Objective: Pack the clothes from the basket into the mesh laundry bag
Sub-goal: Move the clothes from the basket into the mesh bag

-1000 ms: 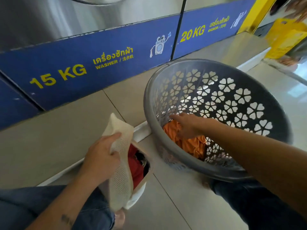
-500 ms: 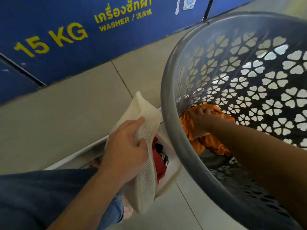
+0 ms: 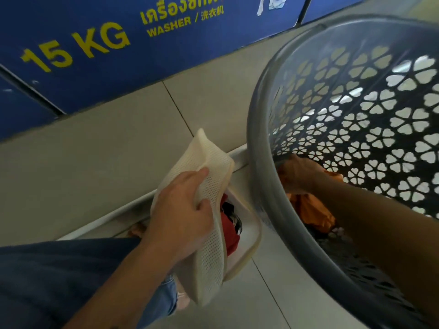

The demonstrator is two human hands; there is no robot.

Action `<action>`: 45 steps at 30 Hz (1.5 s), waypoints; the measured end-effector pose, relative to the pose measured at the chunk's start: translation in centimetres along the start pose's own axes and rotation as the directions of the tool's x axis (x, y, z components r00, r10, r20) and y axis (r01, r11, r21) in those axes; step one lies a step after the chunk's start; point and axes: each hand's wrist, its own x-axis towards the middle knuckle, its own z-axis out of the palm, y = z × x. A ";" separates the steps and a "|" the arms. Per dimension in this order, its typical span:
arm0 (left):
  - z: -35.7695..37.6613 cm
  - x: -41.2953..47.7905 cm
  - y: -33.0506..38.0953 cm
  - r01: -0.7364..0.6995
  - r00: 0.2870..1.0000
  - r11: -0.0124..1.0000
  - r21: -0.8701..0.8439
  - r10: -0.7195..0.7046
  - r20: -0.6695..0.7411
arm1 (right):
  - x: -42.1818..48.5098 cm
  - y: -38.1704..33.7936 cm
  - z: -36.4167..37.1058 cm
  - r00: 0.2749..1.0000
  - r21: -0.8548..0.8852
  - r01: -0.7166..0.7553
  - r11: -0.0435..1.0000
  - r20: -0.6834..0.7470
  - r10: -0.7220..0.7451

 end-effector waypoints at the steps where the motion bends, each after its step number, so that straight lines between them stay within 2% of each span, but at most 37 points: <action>1: -0.1 -0.1 -0.1 -0.001 1.000 1.000 0.000 0.001 0.004 | -1.9 -0.6 -2.3 0.999 0.041 0.020 0.999 -0.029 -0.018; 4: -0.3 -0.2 -0.1 -0.017 1.000 1.000 -0.011 0.017 -0.004 | -5.7 -1.0 -6.8 0.996 0.189 0.043 0.981 -0.086 -0.028; 7: -0.4 -0.5 0.2 -0.025 0.999 0.999 -0.022 0.024 -0.041 | -9.6 -1.4 -10.1 0.979 0.377 0.036 0.926 -0.200 0.043; 10: -0.5 -1.5 0.3 -0.029 0.999 0.996 0.082 0.033 -0.040 | -14.4 -2.2 -12.3 0.946 0.567 0.063 0.821 -0.297 0.133; 13: -0.4 -2.5 0.4 -0.023 0.999 0.983 0.183 0.018 0.027 | -19.3 -3.4 -14.1 0.912 0.656 0.111 0.747 -0.365 0.185; 15: -0.8 -3.1 0.4 -0.031 0.999 0.981 0.191 0.026 0.030 | -22.7 -4.4 -15.5 0.878 0.653 0.151 0.742 -0.433 0.202; 18: -2.0 -3.9 0.8 -0.022 1.000 0.996 0.087 0.024 -0.017 | -27.5 -5.8 -17.7 0.807 0.601 0.216 0.770 -0.554 0.206; 23: -3.6 -5.6 1.8 -0.056 0.990 0.998 0.043 0.061 -0.129 | -34.3 -9.3 -21.7 0.623 0.355 0.233 0.905 -0.769 0.142; 25: -4.3 -6.0 1.7 -0.041 0.985 0.999 0.027 0.045 -0.167 | -35.9 -11.4 -22.0 0.558 0.227 0.235 0.945 -0.827 0.060; 27: -5.1 -6.2 1.4 -0.016 0.980 1.000 0.019 0.019 -0.200 | -36.4 -13.6 -21.1 0.575 0.104 0.192 0.976 -0.818 -0.026; 30: -6.2 -6.6 0.9 -0.002 0.969 1.000 -0.004 0.001 -0.249 | -35.4 -15.8 -17.6 0.746 0.010 0.165 0.986 -0.656 -0.118; 32: -6.9 -6.8 0.3 0.006 0.966 1.000 -0.029 -0.013 -0.260 | -35.0 -16.5 -15.6 0.791 -0.046 0.173 0.984 -0.589 -0.167; 37: -7.2 -7.1 -0.3 -0.002 0.975 0.998 -0.068 -0.013 -0.222 | -34.9 -16.3 -15.5 0.735 0.151 0.186 0.971 -0.677 -0.035; 42: -7.2 -7.1 -0.5 -0.008 0.978 0.995 -0.099 -0.013 -0.209 | -33.0 -15.8 -16.1 0.784 0.337 0.142 0.931 -0.613 0.102; 45: -7.3 -7.0 -0.5 -0.013 0.979 0.993 -0.120 -0.012 -0.203 | -32.0 -15.7 -15.8 0.767 0.329 0.085 0.941 -0.624 0.149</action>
